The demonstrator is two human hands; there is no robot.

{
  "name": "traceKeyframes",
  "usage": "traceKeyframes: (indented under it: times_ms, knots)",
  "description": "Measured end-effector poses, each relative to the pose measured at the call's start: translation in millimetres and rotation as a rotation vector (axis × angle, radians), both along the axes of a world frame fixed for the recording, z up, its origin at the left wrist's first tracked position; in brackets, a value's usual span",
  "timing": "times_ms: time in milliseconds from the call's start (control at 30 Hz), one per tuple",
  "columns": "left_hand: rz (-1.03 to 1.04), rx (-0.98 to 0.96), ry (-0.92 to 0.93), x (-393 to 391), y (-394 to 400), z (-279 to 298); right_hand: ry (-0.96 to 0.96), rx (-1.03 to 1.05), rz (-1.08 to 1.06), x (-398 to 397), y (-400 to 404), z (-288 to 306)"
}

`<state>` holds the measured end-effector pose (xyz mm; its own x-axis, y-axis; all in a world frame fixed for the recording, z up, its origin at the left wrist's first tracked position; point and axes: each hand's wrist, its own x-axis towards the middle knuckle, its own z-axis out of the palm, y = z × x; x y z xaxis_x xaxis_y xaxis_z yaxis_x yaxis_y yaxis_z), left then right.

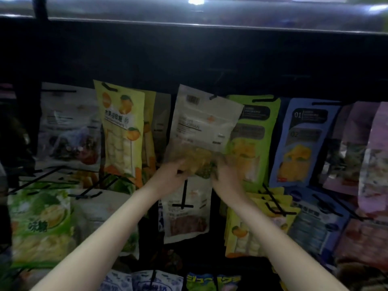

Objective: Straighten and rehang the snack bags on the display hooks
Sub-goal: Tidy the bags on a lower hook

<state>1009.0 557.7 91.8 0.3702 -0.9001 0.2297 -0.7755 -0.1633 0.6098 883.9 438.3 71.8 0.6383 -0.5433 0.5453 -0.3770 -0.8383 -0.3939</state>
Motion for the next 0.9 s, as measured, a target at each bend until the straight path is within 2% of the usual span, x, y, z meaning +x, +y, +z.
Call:
traceKeyframes:
  times_ms: [67,133,333,433,567,667,767,833,900]
  knots:
    - [-0.047,0.006,0.178,-10.7,6.6,-2.4,0.285,0.080,0.062,1.9,1.6,-25.3]
    - [-0.078,-0.014,0.196,-17.4,13.9,-7.1,0.394,0.122,0.064,5.3,-1.1,-37.7]
    - [-0.112,-0.037,0.087,-25.2,42.5,-24.4,0.206,0.341,0.047,12.2,-3.1,-45.7]
    - [-0.126,-0.053,0.048,-27.3,50.6,-34.2,0.037,0.421,-0.017,17.4,-1.5,-55.6]
    - [-0.136,-0.047,0.005,-27.2,52.9,-41.7,-0.139,0.739,-0.035,23.8,-0.4,-62.1]
    - [-0.131,-0.065,-0.009,-26.1,52.0,-44.0,-0.157,0.756,-0.052,19.0,1.4,-60.4]
    - [-0.136,-0.073,-0.031,-24.4,51.7,-45.3,-0.048,0.667,-0.035,16.9,7.0,-61.0]
    - [-0.131,-0.078,-0.023,-24.3,51.5,-45.4,-0.051,0.613,-0.095,18.8,5.8,-59.4]
    - [-0.132,-0.081,-0.015,-24.4,51.8,-46.6,0.029,0.617,-0.128,20.1,0.1,-56.8]
